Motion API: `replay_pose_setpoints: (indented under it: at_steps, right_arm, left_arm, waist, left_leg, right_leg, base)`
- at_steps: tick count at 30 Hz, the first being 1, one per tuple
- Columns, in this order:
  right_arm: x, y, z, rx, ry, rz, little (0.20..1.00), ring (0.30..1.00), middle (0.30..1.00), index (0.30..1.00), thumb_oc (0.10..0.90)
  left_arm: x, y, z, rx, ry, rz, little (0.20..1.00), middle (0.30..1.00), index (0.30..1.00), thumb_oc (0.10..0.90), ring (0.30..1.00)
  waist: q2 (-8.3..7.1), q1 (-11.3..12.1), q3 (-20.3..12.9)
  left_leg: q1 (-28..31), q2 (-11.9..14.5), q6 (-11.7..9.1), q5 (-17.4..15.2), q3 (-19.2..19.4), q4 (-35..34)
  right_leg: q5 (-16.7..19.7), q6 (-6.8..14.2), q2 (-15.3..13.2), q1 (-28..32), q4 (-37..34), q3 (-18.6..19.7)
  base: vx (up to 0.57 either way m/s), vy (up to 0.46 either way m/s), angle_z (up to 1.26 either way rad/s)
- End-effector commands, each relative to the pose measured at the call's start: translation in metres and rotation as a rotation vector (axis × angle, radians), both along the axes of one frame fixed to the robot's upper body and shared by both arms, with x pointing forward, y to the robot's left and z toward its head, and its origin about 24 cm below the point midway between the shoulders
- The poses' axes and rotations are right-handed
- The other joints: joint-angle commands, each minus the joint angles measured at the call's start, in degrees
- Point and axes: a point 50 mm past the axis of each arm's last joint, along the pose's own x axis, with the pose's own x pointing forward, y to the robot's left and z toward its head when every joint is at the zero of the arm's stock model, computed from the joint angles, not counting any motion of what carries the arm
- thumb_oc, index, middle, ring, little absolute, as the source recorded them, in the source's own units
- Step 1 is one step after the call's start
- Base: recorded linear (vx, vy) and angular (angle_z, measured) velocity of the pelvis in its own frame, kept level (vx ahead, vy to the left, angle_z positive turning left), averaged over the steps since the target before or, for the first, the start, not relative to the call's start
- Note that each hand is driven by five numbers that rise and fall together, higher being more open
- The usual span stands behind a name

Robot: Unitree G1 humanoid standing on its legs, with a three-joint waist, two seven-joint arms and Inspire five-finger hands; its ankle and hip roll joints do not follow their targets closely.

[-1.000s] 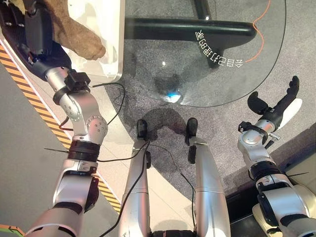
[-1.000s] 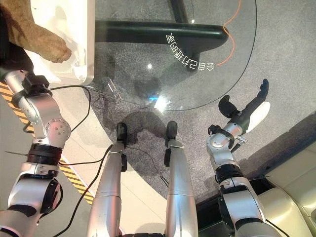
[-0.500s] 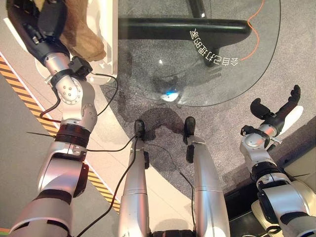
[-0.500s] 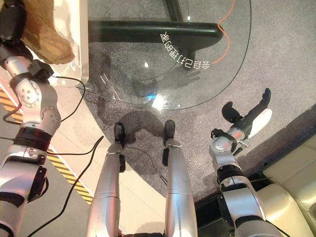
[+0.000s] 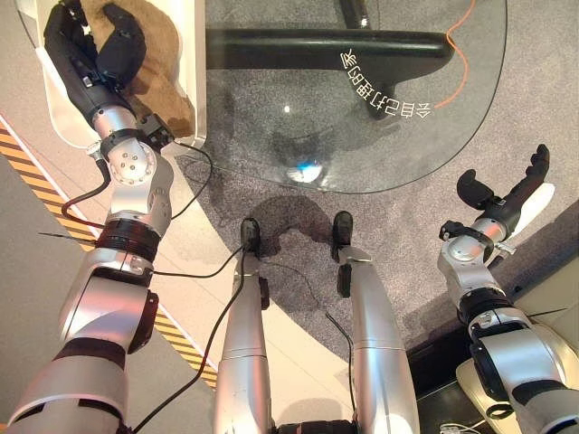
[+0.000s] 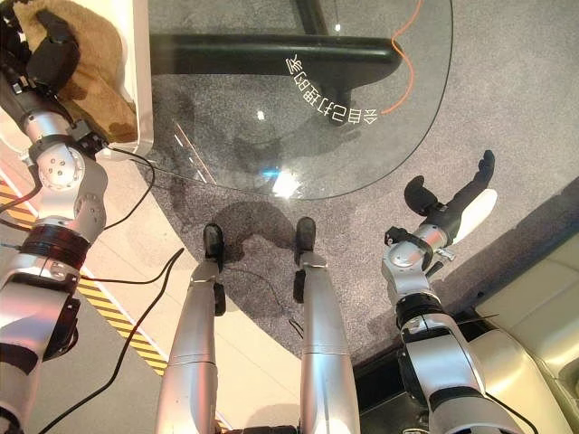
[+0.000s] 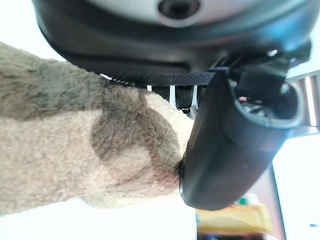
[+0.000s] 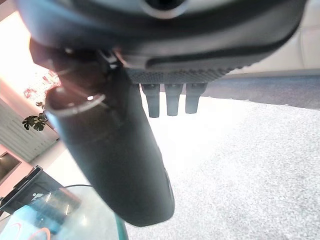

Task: Wipe the table with a cloth and put it in the basket.

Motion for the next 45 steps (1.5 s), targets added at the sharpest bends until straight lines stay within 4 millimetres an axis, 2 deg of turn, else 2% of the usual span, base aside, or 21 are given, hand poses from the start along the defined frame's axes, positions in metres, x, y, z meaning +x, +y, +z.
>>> replay_pose_setpoints:
  at_steps: [1,18,20,21,22,35,45]
  right_arm:
    - [-0.009,-0.021,0.012,-0.028,-0.089,-0.053,0.9,0.9,0.9,0.9,0.8]
    - [-0.004,-0.018,0.02,-0.027,-0.103,-0.041,0.9,0.9,0.9,0.9,0.8]
    - [-0.004,-0.018,0.02,-0.028,-0.104,-0.041,0.9,0.9,0.9,0.9,0.8]
    - [-0.004,-0.018,0.02,-0.028,-0.105,-0.041,0.9,0.9,0.9,0.9,0.8]
    - [-0.004,-0.018,0.021,-0.029,-0.104,-0.041,0.9,0.9,0.9,0.9,0.8]
    - [-0.003,-0.016,0.021,-0.032,-0.106,-0.035,0.9,0.9,0.9,0.9,0.8]
    - [-0.005,-0.016,0.017,-0.032,-0.101,-0.035,0.9,0.9,0.9,0.9,0.8]
  left_arm:
    - [-0.025,0.03,0.069,0.005,-0.22,0.137,0.2,0.3,0.3,0.1,0.3]
    - [-0.006,0.043,0.045,-0.06,0.079,0.152,0.2,0.3,0.3,0.1,0.3]
    - [-0.005,0.043,0.044,-0.047,0.091,0.143,0.28,0.368,0.368,0.18,0.368]
    - [-0.004,0.043,0.043,-0.049,0.104,0.136,0.757,0.778,0.778,0.657,0.778]
    - [-0.004,0.043,0.043,-0.053,0.109,0.138,0.9,0.9,0.9,0.8,0.9]
    - [-0.005,0.045,0.045,-0.049,0.105,0.156,0.9,0.9,0.9,0.8,0.9]
    - [-0.013,0.046,0.057,-0.05,0.012,0.218,0.9,0.9,0.9,0.8,0.9]
  waist:
    - [-0.49,0.91,-1.62]
    - [-1.05,0.1,-1.62]
    - [-1.08,0.05,-1.62]
    - [-1.1,0.04,-1.62]
    - [-1.11,0.02,-1.62]
    - [-1.01,0.04,-1.62]
    - [-1.15,0.14,-1.62]
  left_leg:
    - [1.46,-3.36,6.34,-4.5,8.07,2.01]
    - [0.98,-3.05,6.14,-4.53,8.28,1.85]
    - [0.91,-3.02,6.15,-4.54,8.3,1.88]
    - [0.97,-3.0,6.13,-4.51,8.32,1.82]
    - [1.0,-2.97,6.14,-4.48,8.37,1.79]
    - [0.75,-2.98,6.1,-4.56,8.12,1.95]
    - [0.22,-3.14,6.3,-4.9,8.05,2.91]
  right_leg:
    - [-0.66,-1.24,5.44,4.42,-3.69,-1.83]
    - [-0.27,-0.86,5.42,3.97,-4.51,-1.58]
    - [-0.25,-0.82,5.4,3.91,-4.5,-1.54]
    - [-0.24,-0.81,5.41,3.98,-4.56,-1.54]
    - [-0.2,-0.81,5.4,4.03,-4.63,-1.57]
    - [-0.21,-0.77,5.34,3.79,-4.55,-1.41]
    - [-0.34,-1.02,5.32,3.48,-3.92,-1.51]
  base:
    - [0.0,0.0,0.0]
    - [0.0,0.0,0.0]
    - [0.0,0.0,0.0]
    - [0.0,0.0,0.0]
    - [0.0,0.0,0.0]
    - [0.0,0.0,0.0]
    - [0.0,0.0,0.0]
